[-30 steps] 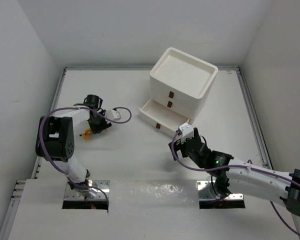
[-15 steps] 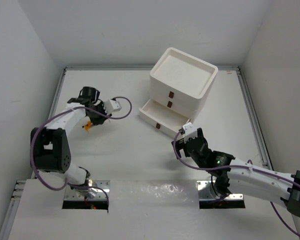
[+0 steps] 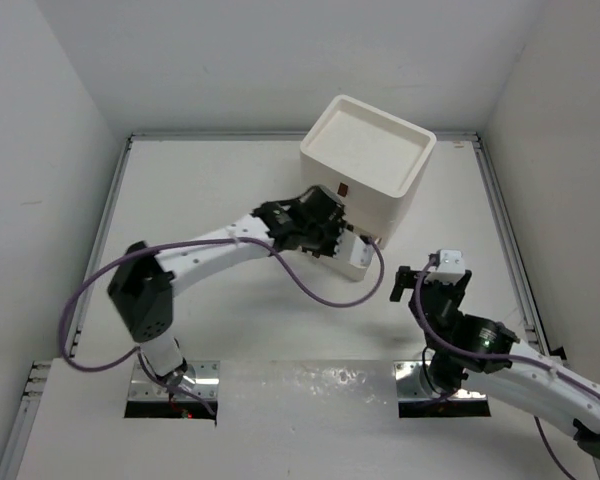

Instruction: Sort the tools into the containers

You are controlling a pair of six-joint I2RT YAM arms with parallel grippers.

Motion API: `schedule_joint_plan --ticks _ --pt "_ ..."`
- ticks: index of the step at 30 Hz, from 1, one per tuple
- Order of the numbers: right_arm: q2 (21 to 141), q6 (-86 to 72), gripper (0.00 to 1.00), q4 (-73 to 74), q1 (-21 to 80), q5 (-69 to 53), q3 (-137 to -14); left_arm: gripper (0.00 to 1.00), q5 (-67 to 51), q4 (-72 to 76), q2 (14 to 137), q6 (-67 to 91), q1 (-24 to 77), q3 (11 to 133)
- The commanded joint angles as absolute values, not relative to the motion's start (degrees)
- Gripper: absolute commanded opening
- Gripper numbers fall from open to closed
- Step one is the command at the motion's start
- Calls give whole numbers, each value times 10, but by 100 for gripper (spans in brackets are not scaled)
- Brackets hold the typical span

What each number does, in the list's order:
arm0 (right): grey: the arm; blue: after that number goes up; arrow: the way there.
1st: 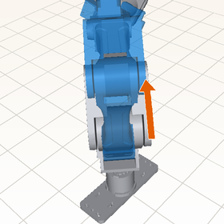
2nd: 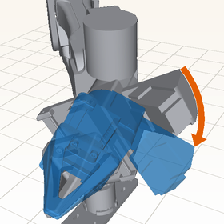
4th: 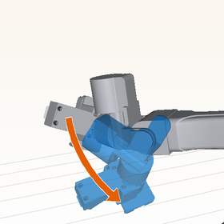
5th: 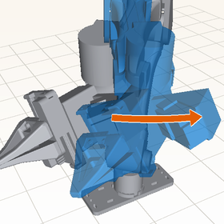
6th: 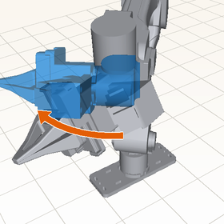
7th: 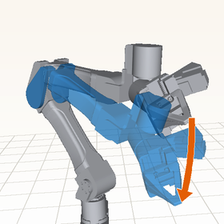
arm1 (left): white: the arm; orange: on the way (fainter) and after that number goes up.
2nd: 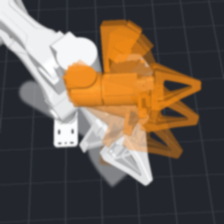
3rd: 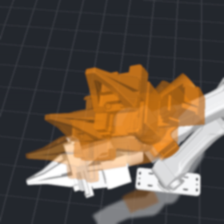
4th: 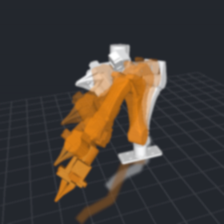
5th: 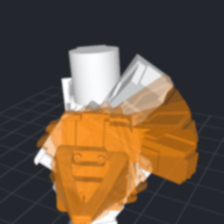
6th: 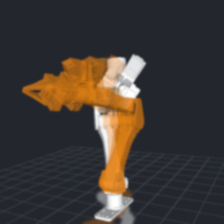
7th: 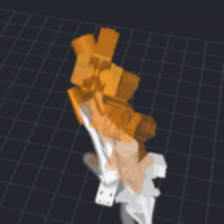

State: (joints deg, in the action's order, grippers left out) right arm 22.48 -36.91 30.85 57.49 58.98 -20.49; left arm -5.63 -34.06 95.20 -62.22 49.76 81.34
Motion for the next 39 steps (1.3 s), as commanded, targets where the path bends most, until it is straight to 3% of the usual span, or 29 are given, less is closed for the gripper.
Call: schedule_joint_plan --ticks 1,6,18,20,21,22,25,28,39 --pt "172 -424 99 370 574 627 -204 0 35 -317 1012 -727 517 820" --pt "149 -435 99 385 574 626 -187 0 48 -246 1065 -765 520 863" --pt "279 -393 99 323 574 601 -208 0 63 -169 1115 -845 528 860" --pt "279 -392 99 316 574 596 -205 16 66 -167 1128 -853 528 861" --pt "279 -392 99 316 575 594 -206 28 63 -181 1130 -858 528 862" --pt "278 -392 99 316 574 592 -207 54 57 -183 1131 -857 528 860" --pt "273 -392 99 327 574 593 -213 69 47 -175 1132 -852 528 853" --pt "273 -393 99 333 574 593 -218 76 59 -147 1126 -838 528 850" --pt "272 -389 99 330 575 604 -250 78 4 -272 1025 -574 528 961"
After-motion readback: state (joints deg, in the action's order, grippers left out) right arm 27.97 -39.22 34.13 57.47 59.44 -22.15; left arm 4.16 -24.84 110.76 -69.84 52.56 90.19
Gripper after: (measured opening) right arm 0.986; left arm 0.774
